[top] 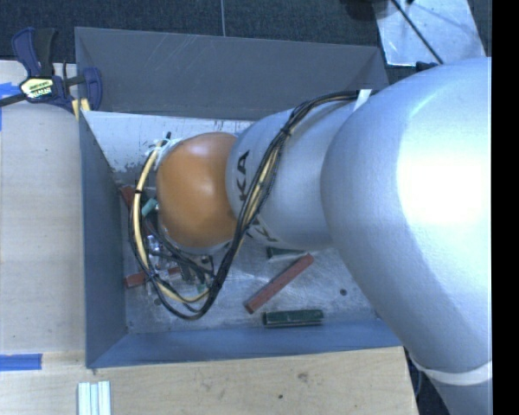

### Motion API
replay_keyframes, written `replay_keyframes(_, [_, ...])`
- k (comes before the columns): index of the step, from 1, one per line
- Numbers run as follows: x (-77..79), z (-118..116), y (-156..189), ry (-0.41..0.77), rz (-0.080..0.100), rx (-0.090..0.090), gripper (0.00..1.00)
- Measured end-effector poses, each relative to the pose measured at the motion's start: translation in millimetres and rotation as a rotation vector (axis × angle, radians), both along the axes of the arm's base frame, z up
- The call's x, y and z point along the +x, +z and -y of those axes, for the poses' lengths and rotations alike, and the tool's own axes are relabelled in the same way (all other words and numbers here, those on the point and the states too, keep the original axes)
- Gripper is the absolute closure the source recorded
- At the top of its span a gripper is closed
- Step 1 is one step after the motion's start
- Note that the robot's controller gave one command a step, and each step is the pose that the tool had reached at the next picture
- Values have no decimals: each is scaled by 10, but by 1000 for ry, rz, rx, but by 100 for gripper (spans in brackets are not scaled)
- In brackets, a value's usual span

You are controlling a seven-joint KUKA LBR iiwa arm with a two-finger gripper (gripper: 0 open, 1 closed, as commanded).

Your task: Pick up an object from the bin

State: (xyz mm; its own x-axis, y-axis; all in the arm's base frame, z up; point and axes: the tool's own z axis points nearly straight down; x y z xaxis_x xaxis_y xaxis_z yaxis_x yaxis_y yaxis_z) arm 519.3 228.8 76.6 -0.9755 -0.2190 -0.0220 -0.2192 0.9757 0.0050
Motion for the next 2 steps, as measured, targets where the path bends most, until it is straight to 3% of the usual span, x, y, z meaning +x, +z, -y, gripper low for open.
replay_keyframes(1, [0,0,0,-1,0,0,100])
replay_keyframes(2, [72,47,1640,20,-16,-8,100])
